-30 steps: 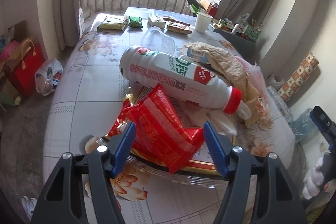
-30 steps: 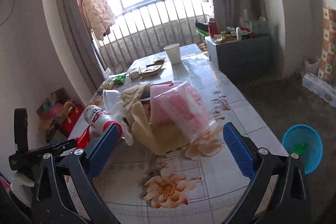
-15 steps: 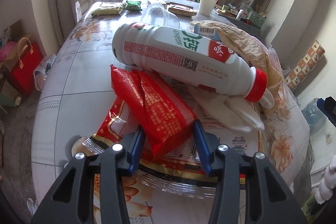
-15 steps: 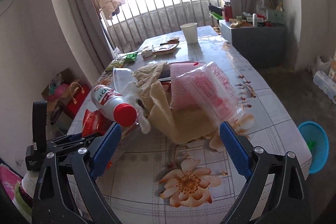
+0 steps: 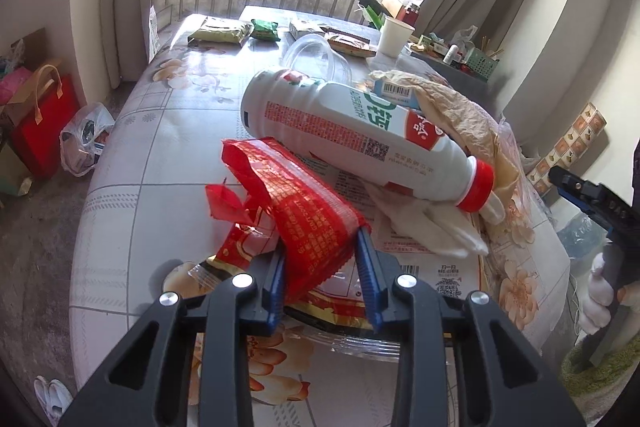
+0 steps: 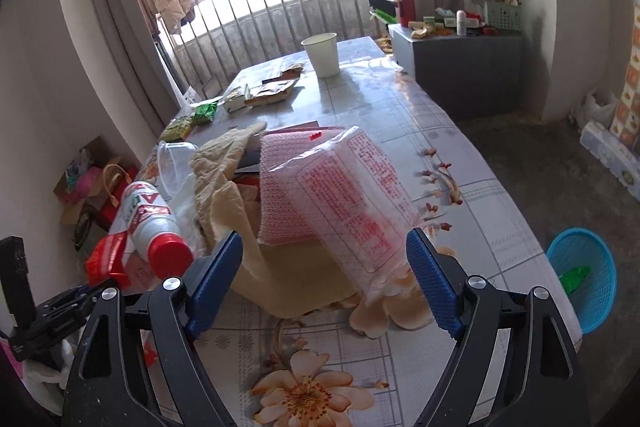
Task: Collect trash
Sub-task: 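Grasp the red wrapper with the left tool while the right tool grasps the clear bag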
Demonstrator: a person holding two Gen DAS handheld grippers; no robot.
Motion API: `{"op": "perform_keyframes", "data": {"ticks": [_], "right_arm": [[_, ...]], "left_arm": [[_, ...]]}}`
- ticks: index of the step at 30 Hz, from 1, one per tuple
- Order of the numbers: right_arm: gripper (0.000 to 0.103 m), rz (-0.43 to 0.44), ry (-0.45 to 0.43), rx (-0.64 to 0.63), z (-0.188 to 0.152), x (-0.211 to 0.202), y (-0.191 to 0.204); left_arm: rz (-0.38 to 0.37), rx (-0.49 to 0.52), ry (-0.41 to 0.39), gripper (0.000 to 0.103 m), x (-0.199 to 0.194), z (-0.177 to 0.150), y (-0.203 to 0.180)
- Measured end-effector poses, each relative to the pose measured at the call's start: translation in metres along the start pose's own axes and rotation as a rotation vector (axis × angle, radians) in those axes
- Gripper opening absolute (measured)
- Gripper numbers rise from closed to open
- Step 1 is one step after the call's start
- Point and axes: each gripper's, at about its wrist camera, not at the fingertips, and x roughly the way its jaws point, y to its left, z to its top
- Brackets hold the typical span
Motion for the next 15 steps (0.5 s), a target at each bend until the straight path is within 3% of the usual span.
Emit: {"op": "perform_keyframes", "data": {"ticks": [3,11,13,15], "right_arm": [[0.069,-0.128,0.009,-0.153,-0.002,0.017,0.012],[0.051,-0.276,0.06,-0.344,-0.024,0.051,0.03],[0.03,-0.319,0.066,-0.38,-0.028,0.058,0.032],[0.018,-0.331,0.072,-0.376,-0.03,0.059,0.03]], "left_arm": [[-0.022,-0.024,-0.013,0.031,-0.005,0.001,0.003],[-0.042,-0.02,-0.046,0.031,-0.016,0.007,0.004],[-0.042,-0.017,-0.051,0.031,-0.017,0.007,0.004],[-0.037,-0.012,-0.063,0.031,-0.02,0.008,0.002]]}}
